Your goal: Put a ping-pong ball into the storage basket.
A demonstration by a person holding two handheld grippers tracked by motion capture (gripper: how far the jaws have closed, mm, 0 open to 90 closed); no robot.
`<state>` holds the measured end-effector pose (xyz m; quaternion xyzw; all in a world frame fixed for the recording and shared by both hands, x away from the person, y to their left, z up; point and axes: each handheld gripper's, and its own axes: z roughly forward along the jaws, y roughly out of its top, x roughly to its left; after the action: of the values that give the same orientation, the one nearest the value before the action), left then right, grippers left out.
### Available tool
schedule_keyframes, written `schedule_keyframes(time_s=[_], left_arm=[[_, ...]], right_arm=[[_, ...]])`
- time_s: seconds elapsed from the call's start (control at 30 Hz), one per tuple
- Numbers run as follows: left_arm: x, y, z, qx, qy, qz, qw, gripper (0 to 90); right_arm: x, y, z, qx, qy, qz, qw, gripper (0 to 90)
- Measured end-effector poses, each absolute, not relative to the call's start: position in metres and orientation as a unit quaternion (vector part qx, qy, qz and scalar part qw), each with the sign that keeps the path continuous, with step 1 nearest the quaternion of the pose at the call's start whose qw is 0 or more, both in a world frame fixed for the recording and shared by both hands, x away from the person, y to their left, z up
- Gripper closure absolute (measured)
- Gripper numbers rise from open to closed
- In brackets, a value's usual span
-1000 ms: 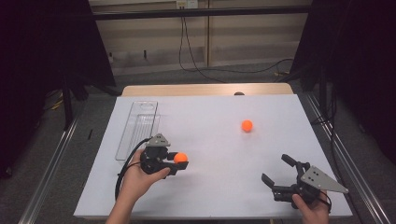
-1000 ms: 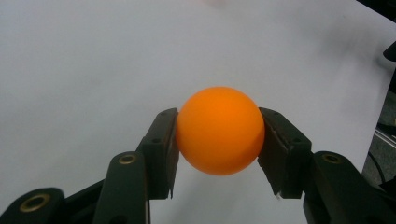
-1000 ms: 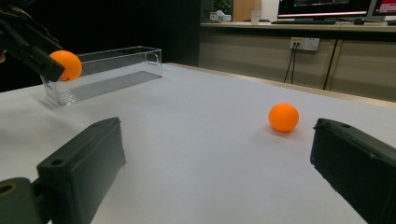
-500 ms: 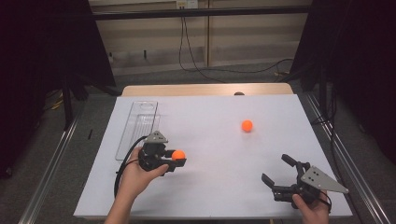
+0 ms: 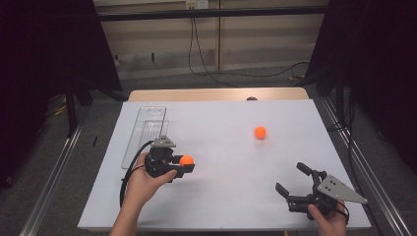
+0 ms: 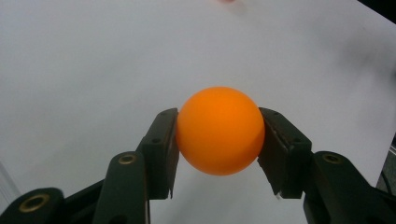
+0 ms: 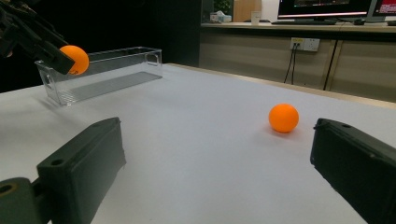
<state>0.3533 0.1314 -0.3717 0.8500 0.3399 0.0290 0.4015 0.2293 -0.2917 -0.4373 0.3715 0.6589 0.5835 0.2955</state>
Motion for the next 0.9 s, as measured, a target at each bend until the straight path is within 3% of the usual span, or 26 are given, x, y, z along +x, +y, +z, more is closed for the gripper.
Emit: schedule_keyframes(time_s=[0.9], left_arm=[[0.3609,0.1346,-0.3677,0.848,0.357,0.034,0.391,50.8]], right_arm=[[0.2292,-0.2919,-0.4374,0.371,0.659,0.583,0.295,2.3]])
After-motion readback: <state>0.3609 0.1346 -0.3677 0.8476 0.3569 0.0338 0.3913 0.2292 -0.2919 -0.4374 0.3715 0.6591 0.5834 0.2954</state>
